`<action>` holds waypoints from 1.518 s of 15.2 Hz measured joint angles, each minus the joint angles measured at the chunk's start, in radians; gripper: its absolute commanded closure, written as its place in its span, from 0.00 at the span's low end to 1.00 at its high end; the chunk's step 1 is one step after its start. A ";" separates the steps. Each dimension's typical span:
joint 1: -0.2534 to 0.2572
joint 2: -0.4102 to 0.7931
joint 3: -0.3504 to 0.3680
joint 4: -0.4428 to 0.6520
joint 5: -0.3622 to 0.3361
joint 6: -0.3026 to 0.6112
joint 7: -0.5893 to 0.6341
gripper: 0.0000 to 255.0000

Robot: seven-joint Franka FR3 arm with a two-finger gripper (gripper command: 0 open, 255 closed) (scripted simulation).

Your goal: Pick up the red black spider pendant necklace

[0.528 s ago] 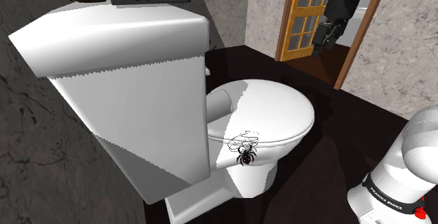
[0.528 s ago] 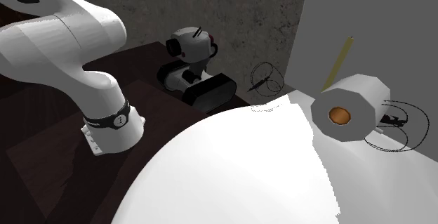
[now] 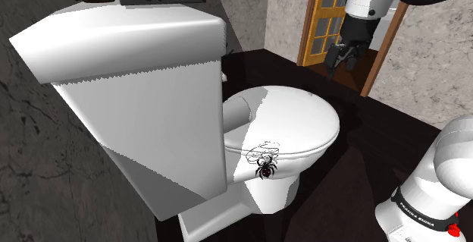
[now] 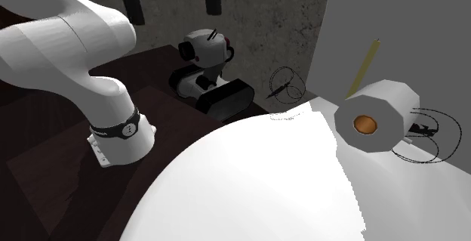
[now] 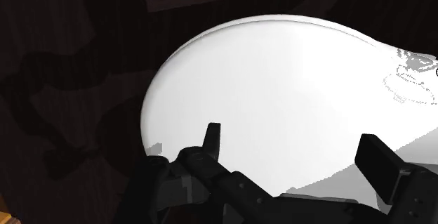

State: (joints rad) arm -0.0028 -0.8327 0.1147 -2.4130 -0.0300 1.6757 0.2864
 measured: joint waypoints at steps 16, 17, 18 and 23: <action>-0.076 0.214 0.554 -0.013 0.142 0.220 0.748 0.00; -0.097 0.248 0.592 0.005 0.135 0.234 0.796 0.00; -0.119 0.286 0.635 0.032 0.125 0.241 0.850 0.00; -0.224 0.446 0.810 0.101 0.053 0.299 1.068 0.00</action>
State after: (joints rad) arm -0.2265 -0.3870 0.9248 -2.3118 0.0230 1.9744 1.3548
